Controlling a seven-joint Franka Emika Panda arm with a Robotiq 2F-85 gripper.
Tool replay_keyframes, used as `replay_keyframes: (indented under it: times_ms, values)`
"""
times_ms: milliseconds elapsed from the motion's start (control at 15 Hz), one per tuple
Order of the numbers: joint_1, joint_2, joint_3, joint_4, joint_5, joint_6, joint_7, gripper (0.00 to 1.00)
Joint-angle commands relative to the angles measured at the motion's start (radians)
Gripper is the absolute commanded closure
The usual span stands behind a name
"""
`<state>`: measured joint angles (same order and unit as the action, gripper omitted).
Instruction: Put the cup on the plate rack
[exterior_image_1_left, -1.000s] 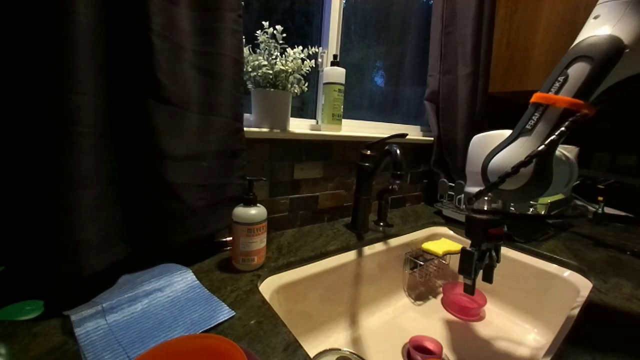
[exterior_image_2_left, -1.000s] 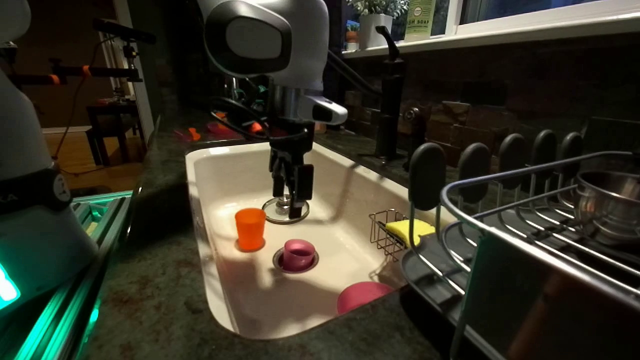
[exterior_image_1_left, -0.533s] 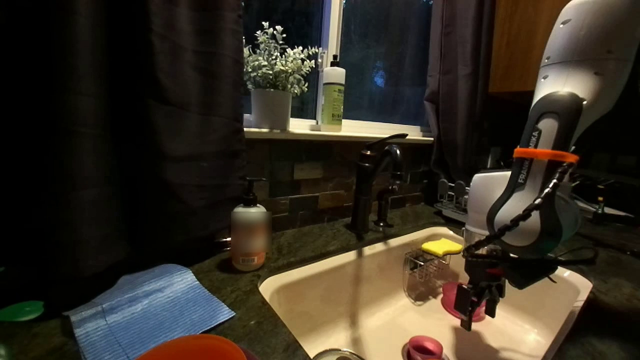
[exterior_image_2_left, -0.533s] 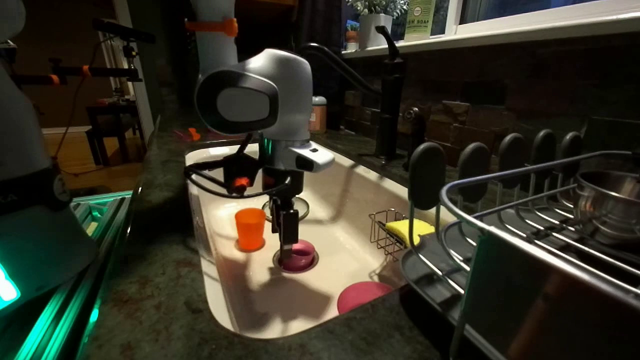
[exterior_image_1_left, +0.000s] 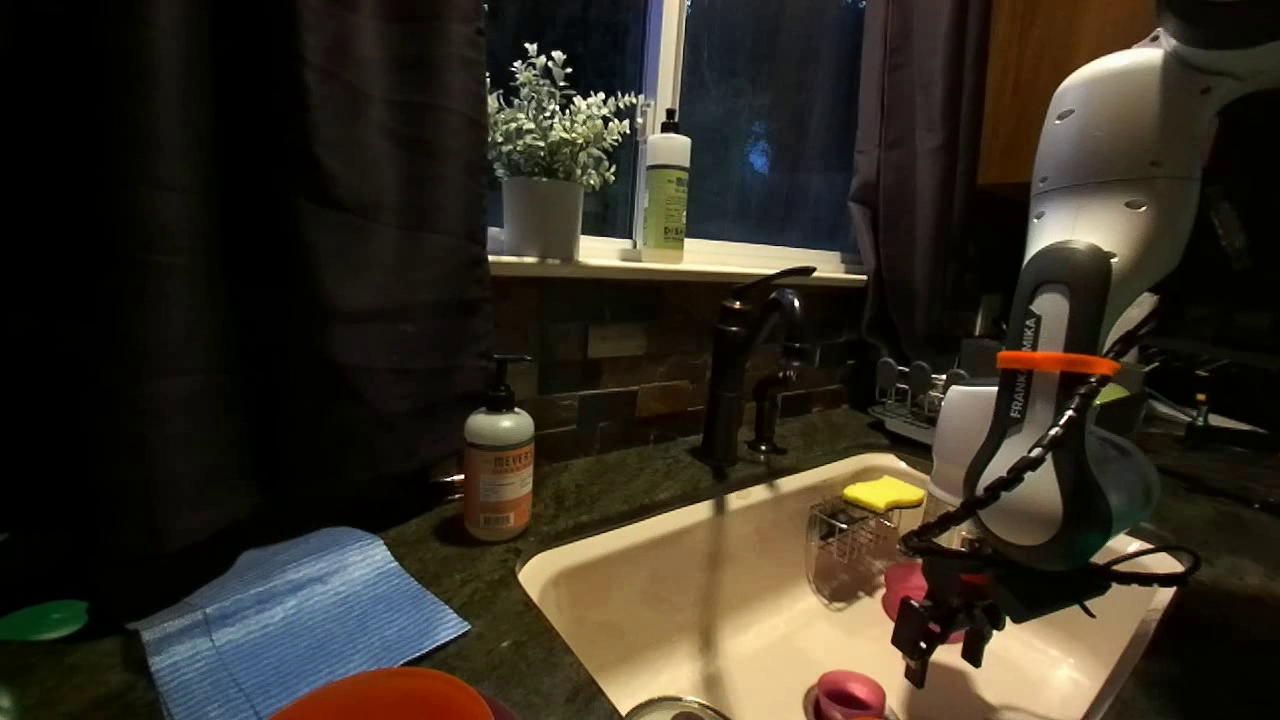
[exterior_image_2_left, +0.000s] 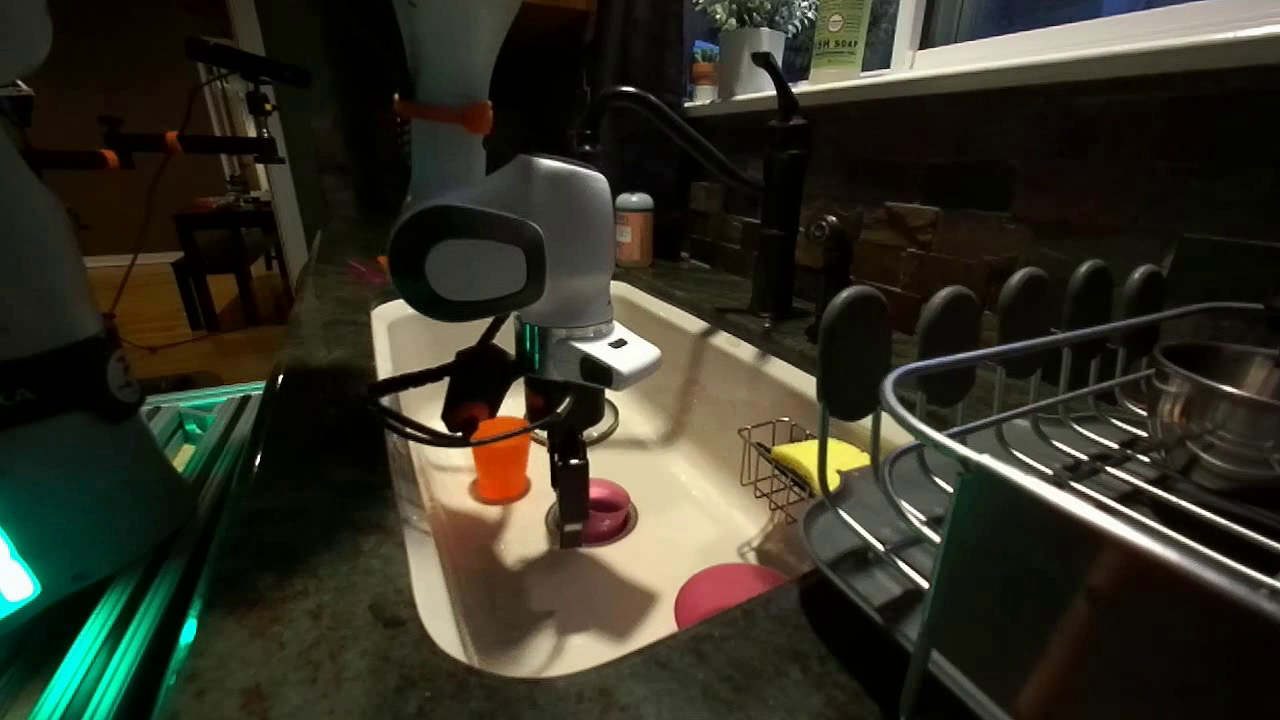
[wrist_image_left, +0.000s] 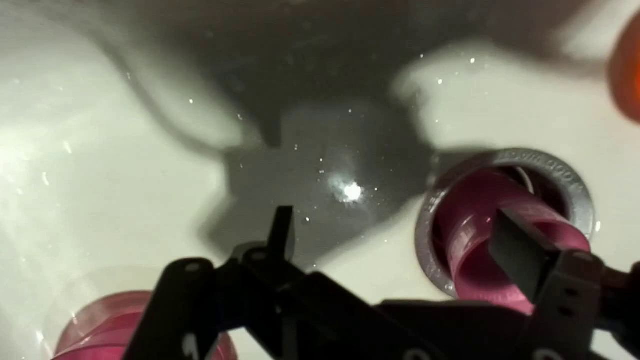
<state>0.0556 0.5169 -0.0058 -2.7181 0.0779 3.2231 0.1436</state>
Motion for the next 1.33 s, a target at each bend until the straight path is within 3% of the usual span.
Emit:
replay_keyframes:
  times_ms: [0,667,733,800,867,933,1267]
  values:
    - [-0.036,0.048,0.030,0.047,0.027,0.047,0.014,0.00]
    - [-0.145,0.132,0.141,0.145,0.041,-0.014,0.030,0.00]
    - [-0.150,0.143,0.147,0.155,0.043,-0.016,0.029,0.06]
    - [-0.156,0.153,0.153,0.164,0.044,-0.017,0.029,0.23]
    - [-0.154,0.161,0.153,0.173,0.047,-0.020,0.032,0.30]
    - [-0.156,0.170,0.156,0.182,0.048,-0.021,0.034,0.31]
    - [-0.160,0.188,0.172,0.208,0.052,-0.035,0.039,0.70]
